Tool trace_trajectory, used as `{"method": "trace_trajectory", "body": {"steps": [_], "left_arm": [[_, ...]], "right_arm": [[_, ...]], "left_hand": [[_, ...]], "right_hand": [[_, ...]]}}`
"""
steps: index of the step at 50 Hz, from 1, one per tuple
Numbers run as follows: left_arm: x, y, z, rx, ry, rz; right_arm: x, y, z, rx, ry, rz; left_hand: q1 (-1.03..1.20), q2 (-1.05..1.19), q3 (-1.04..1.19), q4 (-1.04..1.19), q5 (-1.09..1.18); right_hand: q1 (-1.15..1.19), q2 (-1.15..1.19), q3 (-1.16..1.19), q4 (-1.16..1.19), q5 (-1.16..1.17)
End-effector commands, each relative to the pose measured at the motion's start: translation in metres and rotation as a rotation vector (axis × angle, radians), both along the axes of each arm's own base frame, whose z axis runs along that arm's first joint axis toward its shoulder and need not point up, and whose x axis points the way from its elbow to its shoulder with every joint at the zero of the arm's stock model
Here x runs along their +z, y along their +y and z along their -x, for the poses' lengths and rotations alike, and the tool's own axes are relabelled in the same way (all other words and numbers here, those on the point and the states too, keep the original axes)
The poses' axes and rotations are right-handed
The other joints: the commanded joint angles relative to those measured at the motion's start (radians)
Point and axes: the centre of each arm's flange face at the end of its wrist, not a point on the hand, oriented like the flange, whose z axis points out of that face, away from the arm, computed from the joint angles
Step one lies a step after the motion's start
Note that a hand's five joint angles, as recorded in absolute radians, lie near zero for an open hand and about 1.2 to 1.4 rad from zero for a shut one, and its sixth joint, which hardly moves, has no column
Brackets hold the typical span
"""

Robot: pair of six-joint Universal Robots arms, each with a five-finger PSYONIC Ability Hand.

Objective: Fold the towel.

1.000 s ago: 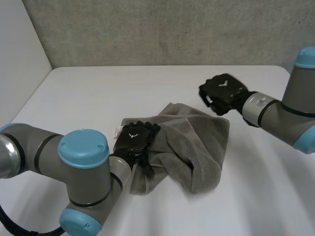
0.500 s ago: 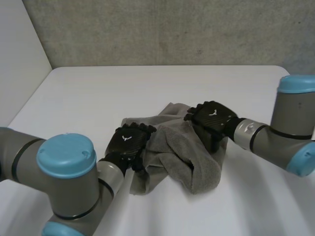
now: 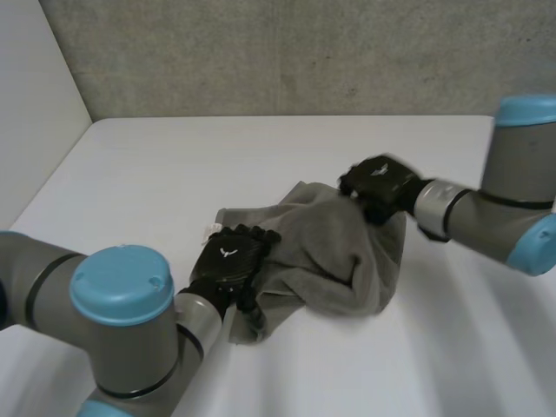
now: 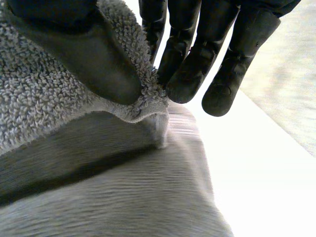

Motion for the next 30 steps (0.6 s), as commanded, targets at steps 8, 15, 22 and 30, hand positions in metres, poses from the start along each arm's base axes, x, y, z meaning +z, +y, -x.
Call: {"method": "trace_trajectory", "body": {"steps": [8,15,22,30], "left_arm": [[-0.02,-0.015,0.032,-0.034,0.005,0.003],[-0.028,-0.019,0.039,-0.044,-0.002,-0.003],[-0.027,-0.021,0.048,-0.058,0.013,0.01],[-0.034,-0.027,0.054,-0.054,0.033,-0.004]], "right_arm": [[0.002,-0.009,0.06,-0.349,-0.115,-0.009],[-0.002,0.002,0.062,-0.346,-0.12,0.002],[-0.009,0.007,0.064,-0.346,-0.103,-0.013],[-0.001,0.002,0.063,-0.343,-0.104,0.019]], "left_hand": [[-0.064,-0.055,-0.047,-0.059,-0.197],[-0.05,-0.04,-0.032,-0.044,-0.182],[0.029,0.039,0.047,0.035,-0.103],[1.11,1.119,1.127,1.116,0.977]], "right_hand": [[0.088,0.1,0.06,0.062,0.081],[0.088,0.1,0.06,0.062,0.081],[0.088,0.1,0.06,0.062,0.081],[0.088,0.1,0.06,0.062,0.081]]}}
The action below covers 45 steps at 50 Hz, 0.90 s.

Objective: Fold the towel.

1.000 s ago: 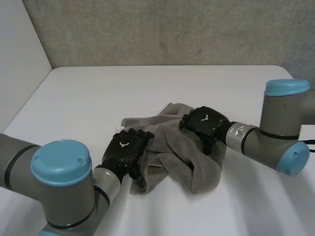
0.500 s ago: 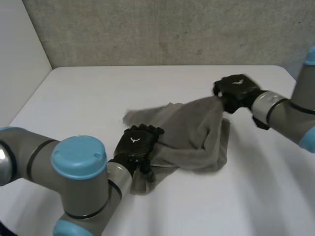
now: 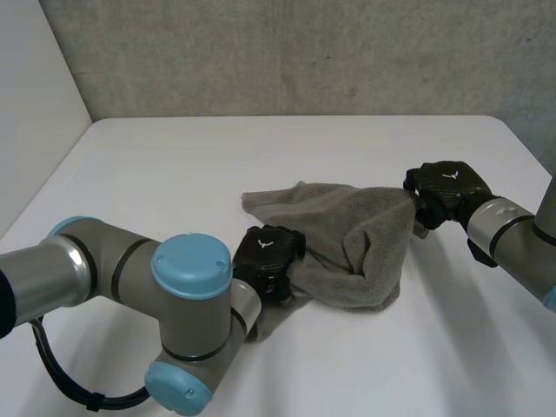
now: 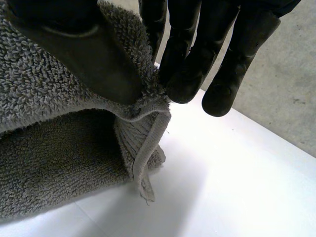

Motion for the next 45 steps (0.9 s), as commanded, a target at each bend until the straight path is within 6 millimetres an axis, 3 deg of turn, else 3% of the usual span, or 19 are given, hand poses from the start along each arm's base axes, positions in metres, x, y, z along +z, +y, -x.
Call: {"method": "trace_trajectory", "body": {"steps": [1,7,12,14,15,16,17,20,22,23,25,28,30,33,39,41,42,44,45], "left_arm": [[-0.005,-0.006,0.006,0.002,0.016,-0.008],[0.005,-0.03,0.018,0.015,0.052,0.042],[0.032,-0.061,0.013,0.076,0.094,0.072],[0.06,-0.076,0.001,0.122,0.128,0.1],[0.06,-0.076,0.001,0.122,0.129,0.1],[0.082,-0.077,-0.004,0.133,0.166,0.125],[0.106,-0.076,-0.01,0.143,0.215,0.152],[0.129,-0.073,-0.016,0.151,0.268,0.173],[0.169,-0.066,-0.03,0.165,0.363,0.212],[0.169,-0.066,-0.03,0.165,0.364,0.212],[0.205,-0.056,-0.042,0.167,0.431,0.267],[0.226,-0.047,-0.048,0.162,0.462,0.306],[0.257,-0.031,-0.058,0.144,0.506,0.367],[0.274,-0.018,-0.061,0.092,0.513,0.387],[0.256,-0.017,-0.065,0.063,0.394,0.297],[0.219,-0.031,-0.066,0.094,0.258,0.201],[0.219,-0.031,-0.066,0.094,0.258,0.201],[0.182,-0.045,-0.072,0.126,0.133,0.116],[0.182,-0.045,-0.072,0.126,0.132,0.115]], "right_arm": [[0.007,-0.004,-0.001,0.002,0.003,0.028],[0.034,-0.018,-0.009,0.015,-0.013,0.117],[0.062,-0.028,-0.014,0.02,-0.028,0.21],[0.079,-0.032,-0.015,0.018,-0.035,0.249],[0.079,-0.032,-0.015,0.018,-0.035,0.25],[0.091,-0.031,-0.014,0.016,-0.041,0.271],[0.11,-0.026,-0.013,0.013,-0.049,0.308],[0.131,-0.019,-0.01,0.009,-0.059,0.346],[0.167,-0.002,-0.006,0.009,-0.065,0.404],[0.167,-0.002,-0.006,0.009,-0.065,0.404],[0.194,0.015,-0.003,0.011,-0.063,0.406],[0.213,0.03,0.0,0.023,-0.044,0.361],[0.219,0.038,0.0,0.047,-0.017,0.333],[0.224,0.051,-0.002,0.112,0.079,0.298],[0.202,0.052,-0.005,0.188,0.271,0.193],[0.178,0.05,-0.014,0.255,0.345,0.104],[0.177,0.05,-0.014,0.255,0.345,0.103],[0.151,0.049,-0.03,0.312,0.372,0.035],[0.151,0.049,-0.03,0.313,0.373,0.035]], "left_hand": [[0.629,0.639,0.629,0.62,0.46],[0.629,0.639,0.629,0.62,0.46],[0.629,0.639,0.629,0.62,0.46],[0.629,0.639,0.629,0.62,0.46],[0.629,0.639,0.629,0.62,0.46],[0.629,0.639,0.629,0.62,0.46],[0.629,0.639,0.629,0.62,0.46],[0.629,0.639,0.629,0.62,0.46],[0.629,0.639,0.629,0.62,0.46],[0.629,0.639,0.629,0.62,0.46],[0.629,0.639,0.629,0.62,0.46],[0.629,0.639,0.629,0.62,0.46],[0.629,0.639,0.629,0.62,0.46],[0.629,0.639,0.629,0.62,0.46],[0.629,0.639,0.629,0.62,0.46],[0.629,0.639,0.629,0.62,0.46],[0.629,0.639,0.629,0.62,0.46],[0.629,0.639,0.629,0.62,0.46],[0.629,0.639,0.629,0.62,0.46]], "right_hand": [[0.085,0.1,0.06,0.062,0.08],[0.085,0.1,0.06,0.062,0.08],[0.085,0.1,0.06,0.062,0.08],[0.085,0.1,0.06,0.062,0.08],[0.085,0.1,0.06,0.062,0.08],[0.085,0.1,0.06,0.062,0.08],[0.085,0.1,0.06,0.062,0.08],[0.085,0.1,0.06,0.062,0.08],[0.085,0.1,0.06,0.062,0.08],[0.085,0.1,0.06,0.062,0.08],[0.085,0.1,0.06,0.062,0.08],[0.085,0.1,0.06,0.062,0.08],[0.085,0.1,0.06,0.062,0.08],[0.085,0.1,0.06,0.062,0.08],[0.085,0.1,0.06,0.062,0.08],[0.085,0.1,0.06,0.062,0.08],[0.085,0.1,0.06,0.062,0.08],[0.085,0.1,0.06,0.062,0.08],[0.085,0.1,0.06,0.062,0.08]]}}
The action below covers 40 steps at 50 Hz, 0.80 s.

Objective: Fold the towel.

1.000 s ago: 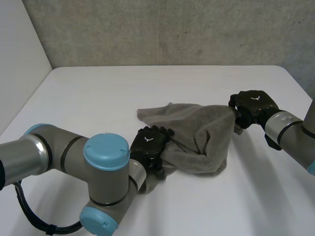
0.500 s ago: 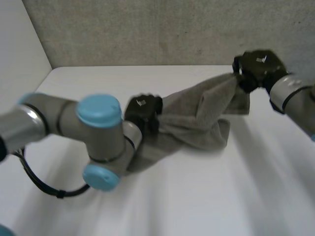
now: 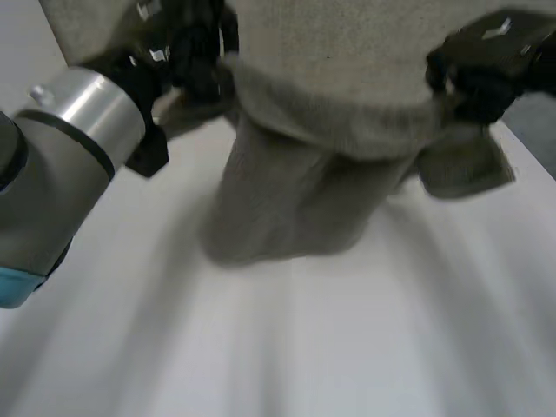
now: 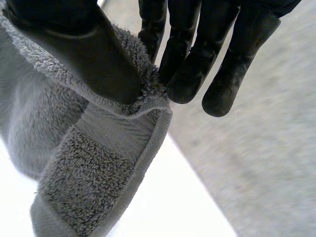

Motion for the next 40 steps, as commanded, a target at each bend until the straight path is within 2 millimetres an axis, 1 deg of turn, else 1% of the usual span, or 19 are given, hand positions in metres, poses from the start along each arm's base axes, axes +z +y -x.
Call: {"method": "trace_trajectory", "body": {"steps": [1,2,4,7,14,16,18,19,20,21,23,24,26,27,29,35,37,38,40], "left_arm": [[-0.083,-0.032,-0.014,0.069,-0.266,-0.237],[-0.084,-0.032,-0.015,0.07,-0.267,-0.237],[-0.112,-0.049,-0.024,0.1,-0.322,-0.303],[-0.134,-0.06,-0.022,0.102,-0.345,-0.347],[-0.123,-0.092,-0.008,0.115,-0.294,-0.25],[-0.108,-0.103,-0.005,0.124,-0.256,-0.194],[-0.066,-0.116,0.002,0.138,-0.167,-0.042],[-0.066,-0.117,0.002,0.138,-0.167,-0.041],[-0.04,-0.121,0.004,0.145,-0.114,0.058],[-0.04,-0.121,0.004,0.146,-0.113,0.059],[0.015,-0.124,0.009,0.164,0.001,0.311],[0.015,-0.124,0.009,0.164,0.001,0.313],[0.07,-0.113,0.01,0.171,0.128,0.579],[0.07,-0.113,0.01,0.171,0.129,0.58],[0.103,-0.104,0.006,0.204,0.192,0.77],[0.098,-0.105,0.005,0.257,0.129,0.816],[0.071,-0.114,0.003,0.276,0.059,0.755],[0.071,-0.114,0.003,0.276,0.059,0.754],[0.028,-0.123,-0.002,0.272,-0.026,0.641]], "right_arm": [[-0.063,-0.004,-0.029,0.107,0.146,-0.185],[-0.063,-0.004,-0.03,0.107,0.146,-0.186],[-0.093,-0.008,-0.043,0.132,0.186,-0.259],[-0.117,-0.015,-0.056,0.14,0.216,-0.276],[-0.12,-0.043,-0.086,0.088,0.188,-0.064],[-0.107,-0.054,-0.092,0.06,0.149,0.038],[-0.063,-0.071,-0.102,0.022,0.03,0.288],[-0.062,-0.071,-0.102,0.021,0.03,0.29],[-0.031,-0.072,-0.107,0.018,-0.056,0.433],[-0.031,-0.072,-0.107,0.018,-0.057,0.435],[0.032,-0.06,-0.118,0.035,-0.292,0.676],[0.033,-0.06,-0.118,0.035,-0.293,0.677],[0.085,-0.049,-0.107,0.06,-0.523,0.808],[0.085,-0.048,-0.107,0.06,-0.524,0.808],[0.113,-0.041,-0.096,0.102,-0.65,0.852],[0.091,-0.048,-0.102,0.145,-0.587,0.753],[0.053,-0.052,-0.11,0.164,-0.449,0.607],[0.053,-0.052,-0.11,0.164,-0.448,0.606],[0.014,-0.055,-0.114,0.16,-0.294,0.484]], "left_hand": [[-0.006,-0.085,-0.138,-0.112,-0.244],[-0.006,-0.085,-0.138,-0.112,-0.244],[-0.006,-0.085,-0.138,-0.112,-0.244],[-0.006,-0.085,-0.138,-0.112,-0.244],[-0.006,-0.085,-0.138,-0.112,-0.244],[-0.006,-0.085,-0.138,-0.112,-0.244],[-0.006,-0.085,-0.138,-0.112,-0.244],[-0.006,-0.085,-0.138,-0.112,-0.244],[-0.006,-0.085,-0.138,-0.112,-0.244],[-0.006,-0.085,-0.138,-0.112,-0.244],[-0.006,-0.085,-0.138,-0.112,-0.244],[-0.006,-0.085,-0.138,-0.112,-0.244],[-0.006,-0.085,-0.138,-0.112,-0.244],[-0.006,-0.085,-0.138,-0.112,-0.244],[-0.006,-0.085,-0.138,-0.112,-0.244],[-0.006,-0.085,-0.138,-0.112,-0.244],[-0.006,-0.085,-0.138,-0.112,-0.244],[-0.006,-0.085,-0.138,-0.112,-0.244],[-0.006,-0.085,-0.138,-0.112,-0.244]], "right_hand": [[0.083,0.1,0.06,0.061,0.081],[0.083,0.1,0.06,0.061,0.081],[0.083,0.1,0.06,0.061,0.081],[0.083,0.1,0.06,0.061,0.081],[0.083,0.1,0.06,0.061,0.081],[0.083,0.1,0.06,0.061,0.081],[0.083,0.1,0.06,0.061,0.081],[0.083,0.1,0.06,0.061,0.081],[0.083,0.1,0.06,0.061,0.081],[0.083,0.1,0.06,0.061,0.081],[0.083,0.1,0.06,0.061,0.081],[0.083,0.1,0.06,0.061,0.081],[0.083,0.1,0.06,0.061,0.081],[0.083,0.1,0.06,0.061,0.081],[0.083,0.1,0.06,0.061,0.081],[0.083,0.1,0.06,0.061,0.081],[0.083,0.1,0.06,0.061,0.081],[0.083,0.1,0.06,0.061,0.081],[0.083,0.1,0.06,0.061,0.081]]}}
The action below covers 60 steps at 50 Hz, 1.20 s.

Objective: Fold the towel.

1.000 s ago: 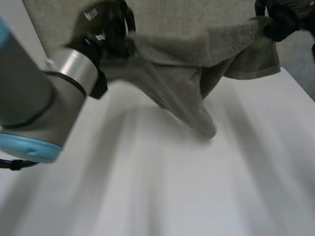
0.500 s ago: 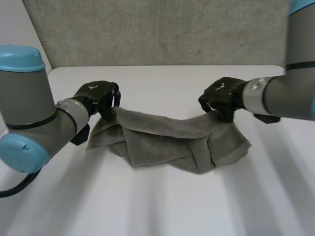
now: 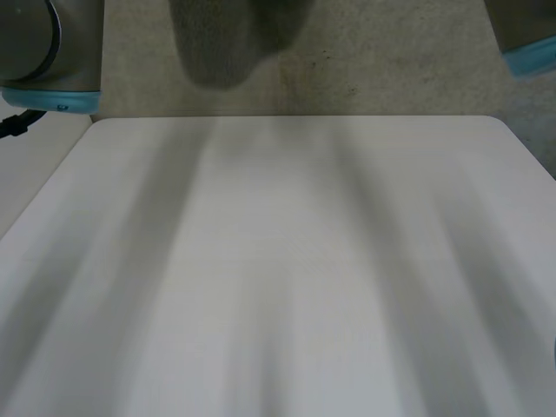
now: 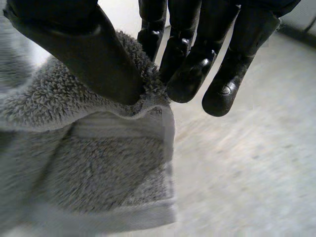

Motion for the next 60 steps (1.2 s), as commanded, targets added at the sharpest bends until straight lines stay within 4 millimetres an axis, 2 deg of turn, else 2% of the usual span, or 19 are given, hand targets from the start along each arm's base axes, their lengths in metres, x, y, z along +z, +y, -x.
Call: {"method": "trace_trajectory", "body": {"steps": [1,3,5,6,8,9,10,11,13,14,16,21,28,36,39,40,43,51,60], "left_arm": [[-0.072,-0.018,-0.006,0.07,-0.128,-0.195],[-0.09,-0.019,-0.013,0.083,-0.152,-0.248],[-0.128,-0.02,-0.03,0.116,-0.198,-0.362],[-0.128,-0.02,-0.03,0.116,-0.198,-0.363],[-0.173,-0.013,-0.037,0.118,-0.255,-0.485],[-0.173,-0.013,-0.037,0.118,-0.255,-0.485],[-0.195,-0.007,-0.038,0.108,-0.286,-0.543],[-0.195,-0.007,-0.038,0.108,-0.287,-0.543],[-0.232,0.003,-0.044,0.114,-0.349,-0.642],[-0.232,0.003,-0.044,0.114,-0.35,-0.643],[-0.266,0.016,-0.049,0.131,-0.434,-0.72],[-0.304,0.037,-0.055,0.169,-0.586,-0.797],[-0.321,0.066,-0.058,0.16,-0.691,-0.862],[-0.289,0.083,-0.058,0.152,-0.658,-0.793],[-0.288,0.084,-0.059,0.156,-0.655,-0.79],[-0.288,0.084,-0.059,0.157,-0.655,-0.79],[-0.292,0.082,-0.06,0.162,-0.656,-0.803],[-0.308,0.078,-0.063,0.146,-0.642,-0.869],[-0.317,0.079,-0.066,0.113,-0.58,-0.949]], "right_arm": [[-0.083,-0.009,-0.012,-0.02,0.323,-0.27],[-0.103,-0.01,-0.012,-0.036,0.395,-0.329],[-0.144,-0.01,-0.011,-0.044,0.526,-0.455],[-0.144,-0.01,-0.011,-0.044,0.527,-0.456],[-0.186,-0.007,-0.009,-0.032,0.625,-0.586],[-0.186,-0.007,-0.009,-0.032,0.625,-0.587],[-0.208,-0.003,-0.007,-0.025,0.668,-0.651],[-0.226,0.0,-0.005,-0.022,0.698,-0.702],[-0.244,0.003,-0.003,-0.021,0.727,-0.753],[-0.244,0.003,-0.003,-0.021,0.727,-0.754],[-0.275,0.012,0.003,-0.022,0.774,-0.841],[-0.302,0.027,0.012,-0.024,0.811,-0.912],[-0.284,0.042,0.028,-0.054,0.764,-0.887],[-0.272,0.06,0.046,-0.068,0.648,-0.924],[-0.278,0.057,0.06,-0.092,0.574,-0.969],[-0.283,0.056,0.065,-0.096,0.54,-0.984],[-0.294,0.052,0.072,-0.105,0.466,-1.012],[-0.317,0.024,0.092,-0.15,0.32,-1.085],[-0.32,0.011,0.107,-0.183,0.254,-1.117]], "left_hand": [[-0.006,-0.085,-0.143,-0.112,-0.244],[-0.006,-0.085,-0.143,-0.112,-0.244],[-0.006,-0.085,-0.143,-0.112,-0.244],[-0.006,-0.085,-0.143,-0.112,-0.244],[-0.006,-0.085,-0.143,-0.112,-0.244],[-0.006,-0.085,-0.143,-0.112,-0.244],[-0.006,-0.085,-0.143,-0.112,-0.244],[-0.006,-0.085,-0.143,-0.112,-0.244],[-0.006,-0.085,-0.143,-0.112,-0.244],[-0.006,-0.085,-0.143,-0.112,-0.244],[-0.006,-0.085,-0.143,-0.112,-0.244],[-0.006,-0.085,-0.143,-0.112,-0.244],[-0.006,-0.085,-0.143,-0.112,-0.244],[-0.006,-0.085,-0.143,-0.112,-0.244],[-0.123,-0.202,-0.26,-0.229,-0.361],[-0.42,-0.499,-0.557,-0.525,-0.657],[-0.859,-0.938,-0.996,-0.965,-1.096],[-1.019,-1.098,-1.156,-1.124,-1.256],[-1.033,-1.112,-1.17,-1.139,-1.271]], "right_hand": [[0.078,0.1,0.055,0.061,0.081],[0.078,0.1,0.055,0.061,0.081],[0.078,0.1,0.055,0.061,0.081],[0.078,0.1,0.055,0.061,0.081],[0.078,0.1,0.055,0.061,0.081],[0.078,0.1,0.055,0.061,0.081],[0.078,0.1,0.055,0.061,0.081],[0.078,0.1,0.055,0.061,0.081],[0.078,0.1,0.055,0.061,0.081],[0.078,0.1,0.055,0.061,0.081],[0.078,0.1,0.055,0.061,0.081],[0.078,0.1,0.055,0.061,0.081],[0.078,0.1,0.055,0.061,0.081],[0.078,0.1,0.055,0.061,0.081],[0.078,0.1,0.055,0.061,0.081],[0.078,0.1,0.055,0.061,0.081],[0.078,0.1,0.055,0.061,0.081],[0.078,0.1,0.055,0.061,0.081],[0.078,0.1,0.055,0.061,0.081]]}}
